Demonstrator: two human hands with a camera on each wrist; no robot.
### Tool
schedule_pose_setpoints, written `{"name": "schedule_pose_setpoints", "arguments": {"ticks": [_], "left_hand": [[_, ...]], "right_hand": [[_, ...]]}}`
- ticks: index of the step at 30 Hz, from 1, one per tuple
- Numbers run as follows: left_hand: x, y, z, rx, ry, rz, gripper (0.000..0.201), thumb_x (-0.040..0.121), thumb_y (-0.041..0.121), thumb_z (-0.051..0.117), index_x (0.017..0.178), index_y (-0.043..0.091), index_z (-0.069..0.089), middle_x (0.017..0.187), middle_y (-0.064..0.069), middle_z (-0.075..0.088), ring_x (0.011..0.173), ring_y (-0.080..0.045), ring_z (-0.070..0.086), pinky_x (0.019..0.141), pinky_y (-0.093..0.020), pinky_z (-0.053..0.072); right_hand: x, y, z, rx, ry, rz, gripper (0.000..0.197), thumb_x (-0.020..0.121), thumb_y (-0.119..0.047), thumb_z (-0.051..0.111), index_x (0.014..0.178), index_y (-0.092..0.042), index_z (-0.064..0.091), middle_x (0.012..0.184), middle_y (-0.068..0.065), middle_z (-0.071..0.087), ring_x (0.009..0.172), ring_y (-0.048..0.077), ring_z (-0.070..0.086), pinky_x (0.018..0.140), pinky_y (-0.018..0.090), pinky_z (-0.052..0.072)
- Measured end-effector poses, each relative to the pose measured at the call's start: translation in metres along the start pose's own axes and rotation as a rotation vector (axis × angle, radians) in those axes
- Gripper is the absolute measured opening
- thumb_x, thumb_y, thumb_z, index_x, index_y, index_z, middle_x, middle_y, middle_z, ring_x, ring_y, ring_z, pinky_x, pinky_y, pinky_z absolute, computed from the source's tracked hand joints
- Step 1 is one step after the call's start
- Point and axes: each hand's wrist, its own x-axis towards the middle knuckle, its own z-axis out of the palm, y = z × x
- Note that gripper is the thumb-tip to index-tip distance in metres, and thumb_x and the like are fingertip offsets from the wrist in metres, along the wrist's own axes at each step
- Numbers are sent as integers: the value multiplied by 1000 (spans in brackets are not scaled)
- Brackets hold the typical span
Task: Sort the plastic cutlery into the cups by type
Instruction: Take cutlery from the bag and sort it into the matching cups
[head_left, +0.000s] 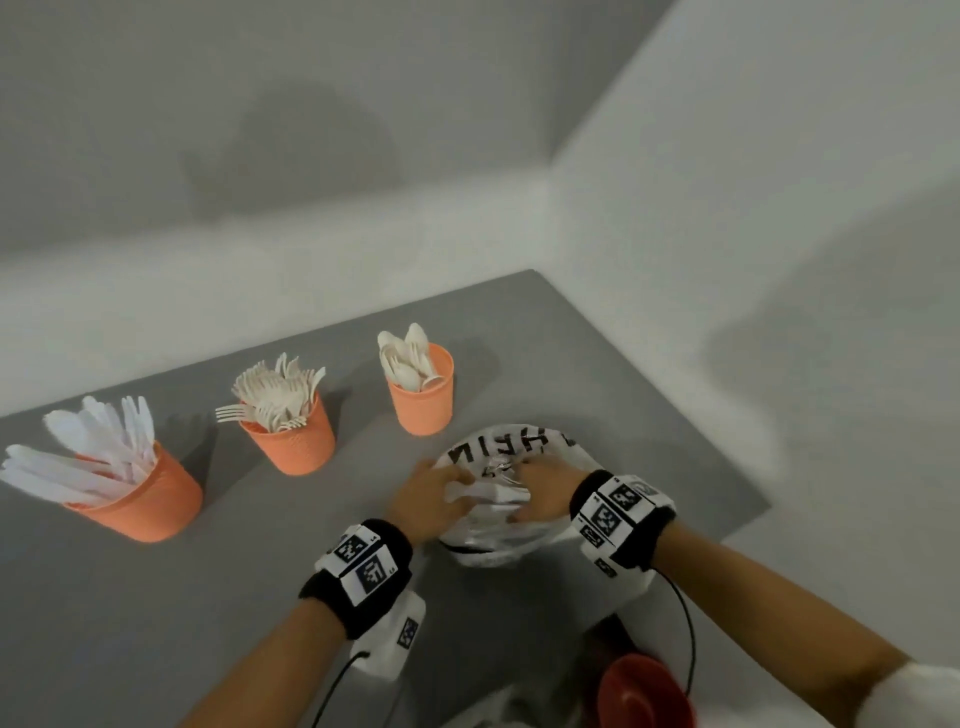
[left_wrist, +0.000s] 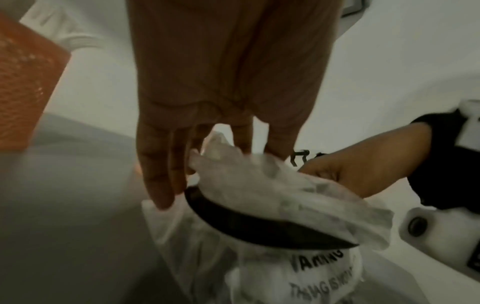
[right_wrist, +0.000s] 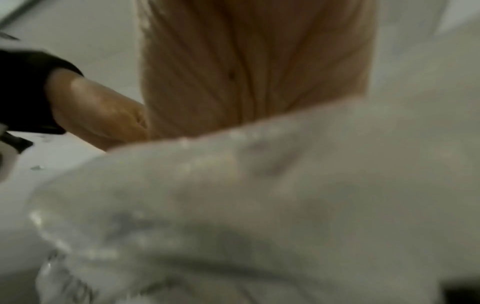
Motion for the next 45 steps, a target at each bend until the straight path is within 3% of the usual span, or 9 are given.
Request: {"name": "schedule_pose_setpoints", "arguments": {"ticks": [3, 7, 12, 16, 20, 26, 34, 40, 45], "left_hand": [[-1, 2, -1, -31, -32, -53, 51, 86, 6, 51, 135, 20, 43, 140, -15, 37, 129, -29, 38, 106, -28, 28], [-3, 20, -14, -44, 65, 27, 65, 82, -8, 45, 142, 12, 33, 144, -15, 34, 134, -29, 34, 108, -27, 25], [-7, 32, -23, -5, 80, 41, 66, 83, -7, 46, 144, 11, 28, 138, -13, 38, 130, -28, 37, 106, -27, 28], [-16, 34, -21, -16, 84, 28, 67, 83, -7, 46, 144, 11, 27, 148, -12, 29, 137, -26, 29, 111, -27, 22], [-24, 32, -18, -31, 109, -8, 66, 82, -8, 47, 143, 10, 29, 147, -14, 31, 136, -28, 31, 109, -27, 24], [-31, 34, -14, -20, 162, -73, 65, 84, -5, 48, 144, 12, 28, 140, -14, 36, 130, -30, 37, 104, -27, 28], [-31, 37, -11, 49, 195, -91, 66, 84, -3, 48, 145, 11, 25, 138, -13, 35, 125, -28, 41, 100, -26, 32], [-24, 39, -13, 48, 255, -149, 62, 87, 4, 50, 144, 10, 26, 143, -14, 32, 131, -28, 37, 106, -29, 28], [-13, 41, -9, -35, 298, -158, 56, 89, 5, 47, 142, 6, 29, 142, -17, 37, 133, -29, 35, 108, -29, 25]], "right_hand": [[19, 5, 11, 54, 34, -26, 65, 81, -50, 60, 133, -14, 42, 134, 8, 50, 125, 29, 46, 106, 38, 37], [25, 2, 4, 144, 99, -20, 70, 79, -50, 64, 136, -19, 40, 133, 4, 51, 123, 25, 48, 104, 35, 37], [28, 1, 6, 198, 63, 47, 46, 89, -47, 52, 122, -15, 51, 125, 8, 57, 115, 25, 52, 97, 34, 38], [31, -2, 8, 240, 74, -22, 50, 90, -36, 55, 132, -10, 45, 133, 13, 51, 123, 28, 47, 105, 36, 36], [30, -4, 10, 260, 47, -47, 49, 88, -24, 61, 130, -3, 48, 132, 18, 52, 123, 33, 49, 101, 36, 38], [26, -4, 9, 307, 37, -70, 38, 92, -30, 52, 123, -7, 53, 126, 10, 57, 117, 27, 52, 104, 39, 38], [31, 6, 12, 257, 154, -128, 56, 80, -33, 70, 128, -12, 50, 122, 10, 59, 115, 26, 54, 95, 32, 40], [31, 12, 3, 255, 177, -158, 51, 81, -28, 69, 126, -12, 51, 125, 9, 59, 115, 26, 55, 97, 33, 43], [24, 20, -6, 305, 246, -229, 37, 81, -23, 66, 114, -9, 57, 112, 10, 64, 105, 26, 59, 85, 30, 45]]}}
